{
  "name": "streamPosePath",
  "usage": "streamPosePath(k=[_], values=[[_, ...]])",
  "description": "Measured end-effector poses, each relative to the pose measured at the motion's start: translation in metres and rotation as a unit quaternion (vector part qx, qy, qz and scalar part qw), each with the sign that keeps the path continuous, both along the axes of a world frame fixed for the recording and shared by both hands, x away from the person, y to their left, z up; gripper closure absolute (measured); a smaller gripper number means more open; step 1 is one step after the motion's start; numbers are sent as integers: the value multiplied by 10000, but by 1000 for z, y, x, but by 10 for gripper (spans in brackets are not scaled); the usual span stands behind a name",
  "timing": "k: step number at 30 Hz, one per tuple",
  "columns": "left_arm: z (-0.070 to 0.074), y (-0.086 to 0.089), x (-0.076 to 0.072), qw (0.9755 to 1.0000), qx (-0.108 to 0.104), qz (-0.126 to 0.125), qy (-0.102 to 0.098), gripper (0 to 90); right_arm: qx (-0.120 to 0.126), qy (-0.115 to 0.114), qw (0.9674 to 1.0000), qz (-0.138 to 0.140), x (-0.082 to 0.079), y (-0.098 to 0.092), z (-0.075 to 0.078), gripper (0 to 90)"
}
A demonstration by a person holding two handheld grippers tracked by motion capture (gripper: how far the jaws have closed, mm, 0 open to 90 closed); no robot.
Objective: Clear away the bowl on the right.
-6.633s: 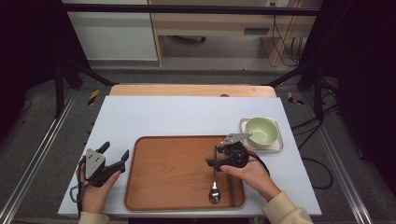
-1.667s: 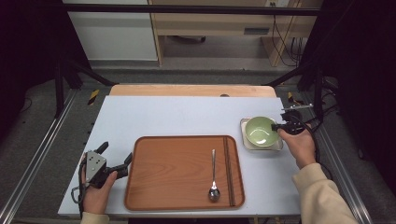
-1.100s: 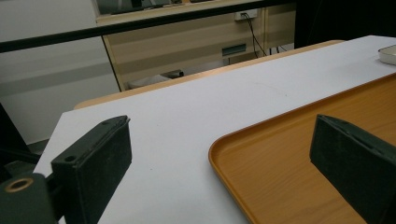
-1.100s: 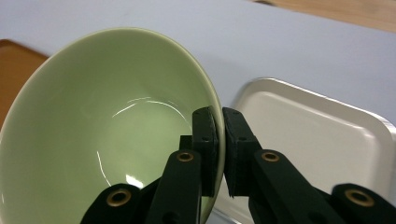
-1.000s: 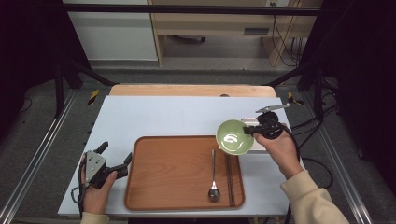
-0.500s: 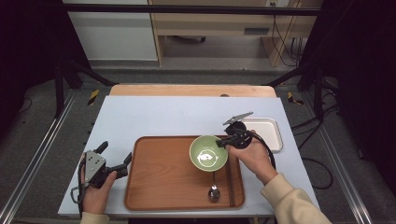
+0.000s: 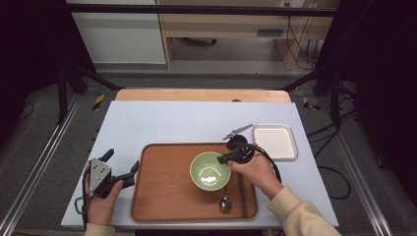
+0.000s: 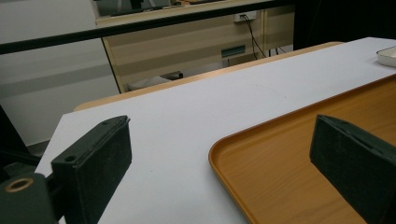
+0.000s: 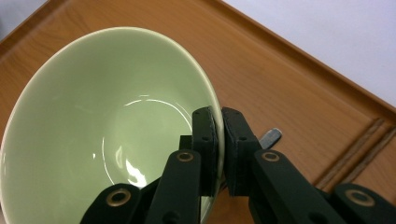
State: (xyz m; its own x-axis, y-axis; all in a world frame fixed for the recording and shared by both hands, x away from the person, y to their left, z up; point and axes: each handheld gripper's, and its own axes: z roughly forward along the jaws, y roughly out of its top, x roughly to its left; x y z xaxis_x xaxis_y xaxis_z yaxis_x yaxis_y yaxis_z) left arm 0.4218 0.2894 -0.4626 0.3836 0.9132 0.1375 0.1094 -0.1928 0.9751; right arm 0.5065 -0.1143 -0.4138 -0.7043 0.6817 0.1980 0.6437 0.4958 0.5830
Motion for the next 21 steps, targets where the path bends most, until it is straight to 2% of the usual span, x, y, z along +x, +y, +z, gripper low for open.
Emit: streamPosePath(k=[10, 14, 21], values=[[0, 0, 0, 10000, 16, -10, 13, 51, -124, 140, 9996, 216, -4, 8, -6, 842], [0, -1, 0, 10000, 15, -15, 12, 51, -73, 248, 9995, 192, -3, 8, -8, 844], [0, -1, 0, 10000, 18, -22, 20, 51, -43, 291, 9994, 204, -1, 7, -11, 843]])
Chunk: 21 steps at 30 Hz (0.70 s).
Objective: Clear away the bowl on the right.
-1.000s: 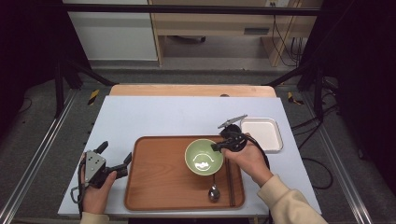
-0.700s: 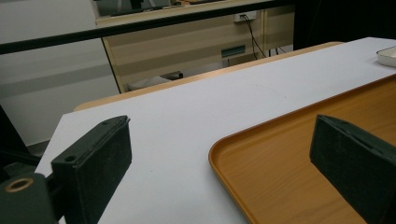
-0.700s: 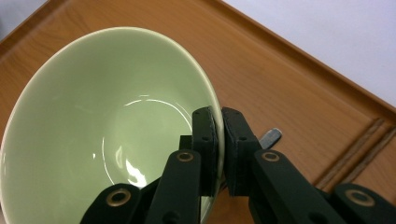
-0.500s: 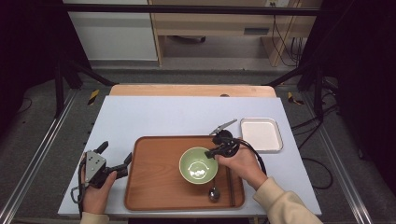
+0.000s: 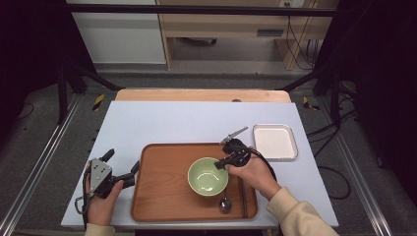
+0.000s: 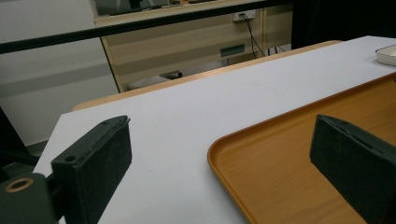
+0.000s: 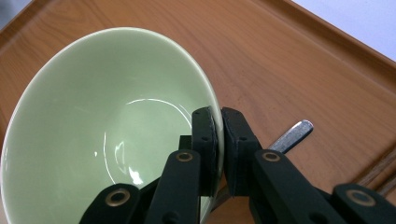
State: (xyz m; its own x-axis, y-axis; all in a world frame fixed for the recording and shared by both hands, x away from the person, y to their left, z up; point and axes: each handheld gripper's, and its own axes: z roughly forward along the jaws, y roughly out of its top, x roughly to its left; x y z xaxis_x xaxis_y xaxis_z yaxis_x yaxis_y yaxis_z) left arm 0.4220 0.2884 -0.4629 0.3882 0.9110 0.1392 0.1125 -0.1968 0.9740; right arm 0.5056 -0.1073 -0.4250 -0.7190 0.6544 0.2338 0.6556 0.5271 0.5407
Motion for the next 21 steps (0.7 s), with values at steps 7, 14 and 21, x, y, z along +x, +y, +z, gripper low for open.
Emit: streamPosePath(k=[7, 14, 21], values=[[0, 0, 0, 10000, -3, 0, 8, 51, 120, -52, 9998, 114, 3, -1, -3, 820], [0, 0, 0, 10000, -2, -5, 9, 51, 523, -358, 9980, 81, 2, -14, 6, 775], [0, -1, 0, 10000, 22, -27, 19, 50, 816, -618, 9947, -90, 1, -31, 14, 765]])
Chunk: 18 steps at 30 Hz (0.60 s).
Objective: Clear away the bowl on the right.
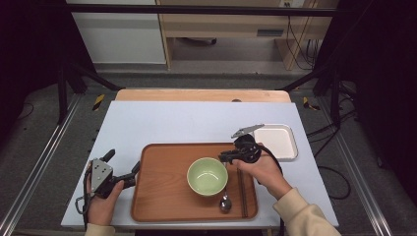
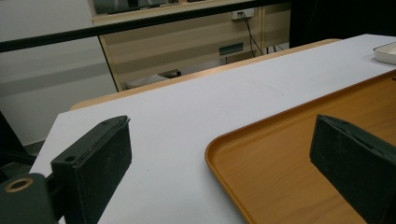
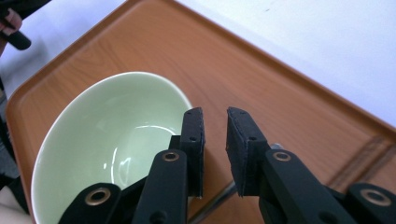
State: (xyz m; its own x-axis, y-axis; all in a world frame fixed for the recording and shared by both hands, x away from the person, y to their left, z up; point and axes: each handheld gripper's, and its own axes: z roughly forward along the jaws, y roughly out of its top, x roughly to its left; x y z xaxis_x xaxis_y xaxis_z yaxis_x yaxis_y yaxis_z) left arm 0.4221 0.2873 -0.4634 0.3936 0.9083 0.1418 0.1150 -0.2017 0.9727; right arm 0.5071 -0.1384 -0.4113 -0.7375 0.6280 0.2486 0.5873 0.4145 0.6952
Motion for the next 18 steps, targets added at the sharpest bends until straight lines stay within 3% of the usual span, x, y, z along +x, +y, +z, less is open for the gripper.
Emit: streamPosePath(k=[11, 18], values=[[0, 0, 0, 10000, -10, 15, -1, 50, 397, -234, 9981, -400, 2, -29, 10, 751], [0, 0, 0, 10000, -12, 19, -2, 50, 424, -404, 9963, -636, 2, -42, 15, 749]])
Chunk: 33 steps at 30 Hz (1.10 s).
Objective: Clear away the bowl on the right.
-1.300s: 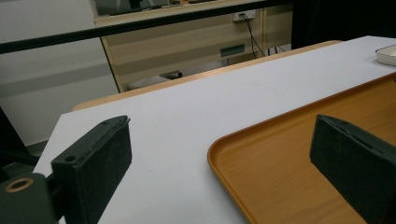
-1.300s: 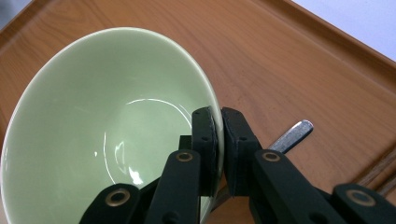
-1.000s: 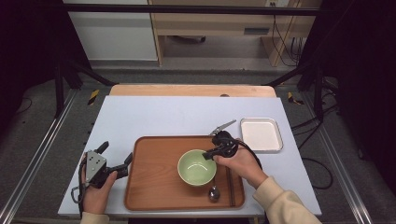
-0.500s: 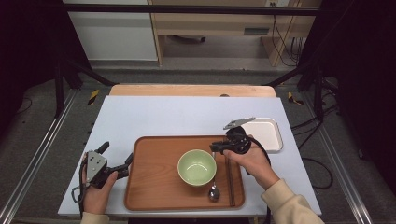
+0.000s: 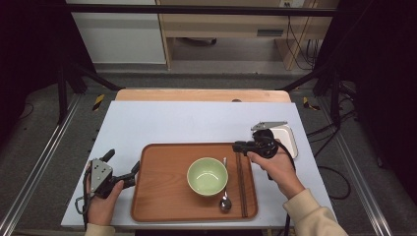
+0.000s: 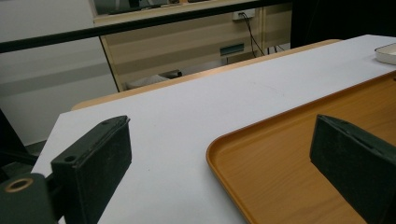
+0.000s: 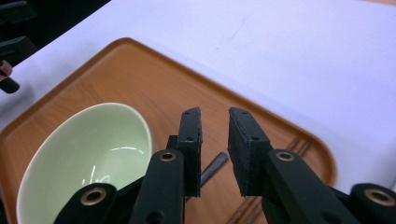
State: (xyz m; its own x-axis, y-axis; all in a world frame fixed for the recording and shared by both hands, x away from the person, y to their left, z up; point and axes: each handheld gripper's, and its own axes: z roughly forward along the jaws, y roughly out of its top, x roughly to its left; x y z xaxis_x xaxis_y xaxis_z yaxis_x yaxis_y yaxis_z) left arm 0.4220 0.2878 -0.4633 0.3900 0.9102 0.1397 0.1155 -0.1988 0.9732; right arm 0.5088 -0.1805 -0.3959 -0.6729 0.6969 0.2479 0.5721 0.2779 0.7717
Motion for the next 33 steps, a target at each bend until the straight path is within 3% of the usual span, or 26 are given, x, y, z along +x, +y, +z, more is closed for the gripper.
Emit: streamPosePath(k=[7, 17, 33], values=[[0, 0, 0, 10000, -1, 2, -3, 50, -118, -260, 9991, -324, 1, -15, 6, 732], [0, 1, 0, 10000, -21, 21, -21, 38, -145, -223, 9972, -703, 5, -41, 2, 679], [0, 1, 0, 10000, -24, 13, -42, 37, -164, -307, 9941, -1025, 3, -68, 2, 543]])
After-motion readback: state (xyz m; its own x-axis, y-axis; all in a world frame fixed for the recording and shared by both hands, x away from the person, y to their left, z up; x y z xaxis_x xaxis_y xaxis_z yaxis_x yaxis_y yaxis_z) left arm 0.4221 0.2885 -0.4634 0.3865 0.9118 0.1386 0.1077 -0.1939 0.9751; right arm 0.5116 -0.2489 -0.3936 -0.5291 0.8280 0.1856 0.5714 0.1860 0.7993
